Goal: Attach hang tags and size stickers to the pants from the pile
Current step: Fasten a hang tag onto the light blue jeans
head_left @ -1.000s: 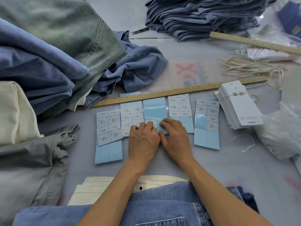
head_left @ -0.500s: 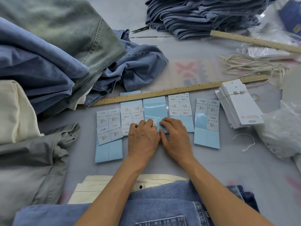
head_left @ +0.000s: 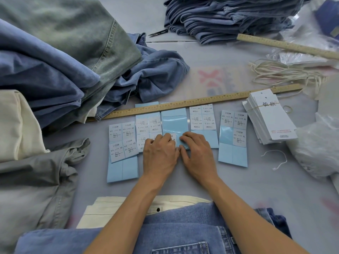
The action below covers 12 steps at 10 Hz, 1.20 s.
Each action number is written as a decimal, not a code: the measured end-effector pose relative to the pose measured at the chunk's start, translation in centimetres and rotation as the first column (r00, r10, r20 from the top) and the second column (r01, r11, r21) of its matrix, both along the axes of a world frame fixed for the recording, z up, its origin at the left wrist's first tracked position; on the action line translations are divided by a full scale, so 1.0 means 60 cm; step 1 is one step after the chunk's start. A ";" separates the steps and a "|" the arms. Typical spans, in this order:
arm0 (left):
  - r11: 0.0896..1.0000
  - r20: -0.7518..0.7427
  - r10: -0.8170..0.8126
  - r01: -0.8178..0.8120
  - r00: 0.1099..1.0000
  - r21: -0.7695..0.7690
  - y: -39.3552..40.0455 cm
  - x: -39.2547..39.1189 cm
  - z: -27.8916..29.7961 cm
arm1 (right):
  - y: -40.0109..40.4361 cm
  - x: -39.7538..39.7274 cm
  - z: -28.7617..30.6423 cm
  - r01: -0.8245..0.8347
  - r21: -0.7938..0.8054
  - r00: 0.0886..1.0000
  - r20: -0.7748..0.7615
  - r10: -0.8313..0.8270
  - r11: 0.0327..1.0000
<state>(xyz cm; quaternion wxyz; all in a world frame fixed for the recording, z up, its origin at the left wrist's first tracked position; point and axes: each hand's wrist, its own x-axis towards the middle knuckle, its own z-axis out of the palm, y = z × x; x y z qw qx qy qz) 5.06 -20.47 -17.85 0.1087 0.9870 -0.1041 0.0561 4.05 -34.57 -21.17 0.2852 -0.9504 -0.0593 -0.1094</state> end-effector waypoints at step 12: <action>0.993 -0.033 -0.009 0.005 0.999 -0.115 0.001 -0.012 0.011 | 0.002 -0.002 0.005 -0.004 0.001 1.000 0.015 0.004 1.000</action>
